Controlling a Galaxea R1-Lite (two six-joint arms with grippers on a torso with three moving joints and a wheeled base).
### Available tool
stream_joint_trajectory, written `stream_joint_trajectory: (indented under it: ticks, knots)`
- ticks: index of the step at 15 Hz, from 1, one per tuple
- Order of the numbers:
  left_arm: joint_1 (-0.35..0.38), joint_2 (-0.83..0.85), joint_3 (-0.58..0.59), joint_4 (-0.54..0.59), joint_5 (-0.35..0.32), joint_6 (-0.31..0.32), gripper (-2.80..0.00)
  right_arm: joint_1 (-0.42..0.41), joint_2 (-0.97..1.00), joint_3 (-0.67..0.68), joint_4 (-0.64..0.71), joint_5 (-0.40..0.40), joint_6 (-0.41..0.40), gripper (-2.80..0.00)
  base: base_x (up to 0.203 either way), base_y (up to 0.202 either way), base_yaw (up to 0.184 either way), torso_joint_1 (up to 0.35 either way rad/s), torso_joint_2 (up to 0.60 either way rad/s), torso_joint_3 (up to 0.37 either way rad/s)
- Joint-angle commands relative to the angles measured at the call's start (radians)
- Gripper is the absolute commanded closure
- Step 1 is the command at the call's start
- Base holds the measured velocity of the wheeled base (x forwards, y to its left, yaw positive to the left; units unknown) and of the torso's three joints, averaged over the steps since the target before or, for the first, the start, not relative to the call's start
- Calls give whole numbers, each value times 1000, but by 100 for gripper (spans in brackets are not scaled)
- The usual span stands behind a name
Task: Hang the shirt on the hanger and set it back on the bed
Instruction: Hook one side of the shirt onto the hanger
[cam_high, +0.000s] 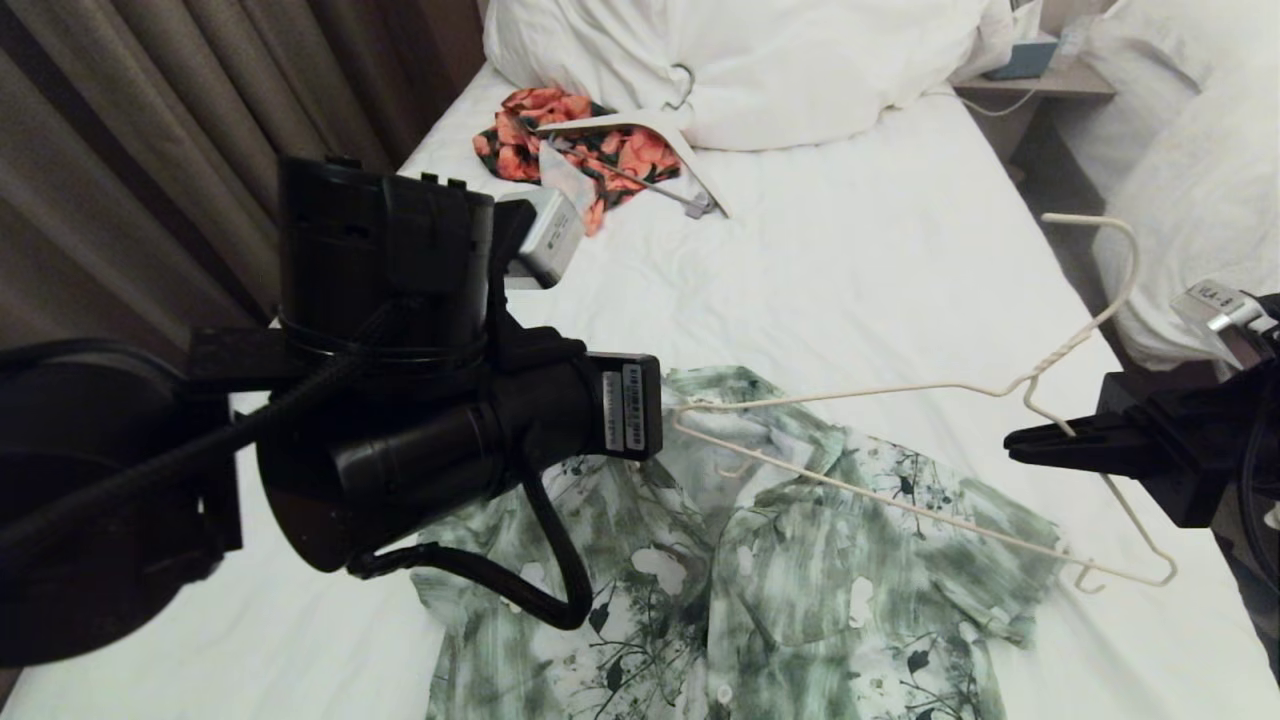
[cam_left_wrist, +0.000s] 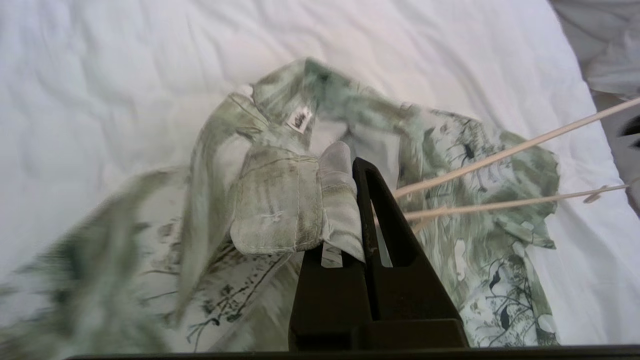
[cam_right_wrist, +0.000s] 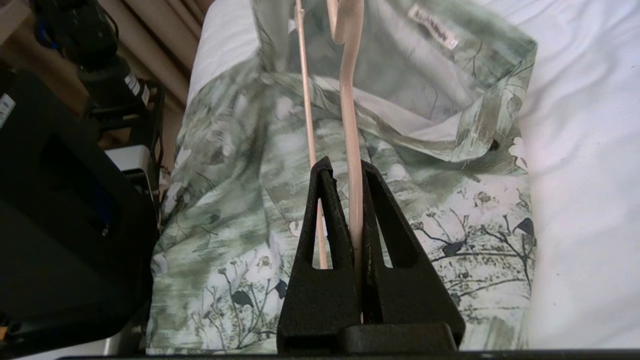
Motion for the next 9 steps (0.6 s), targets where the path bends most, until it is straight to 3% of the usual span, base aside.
stream_joint_trajectory:
  ticks: [1,4,9]
  knots:
    - [-18,-1,-23,-3,9,23,0,20,27,-10,2,-8,-6,0,0,0,0,0,0,0]
    - [-26,17,-48,16,8,39,0,57,56,-27,0,-22,-6,0,0,0,0,0,0,0]
    - [-127,94,-163,51,12,43,0,77,71,-56,0,-23,-6,0,0,0,0,0,0,0]
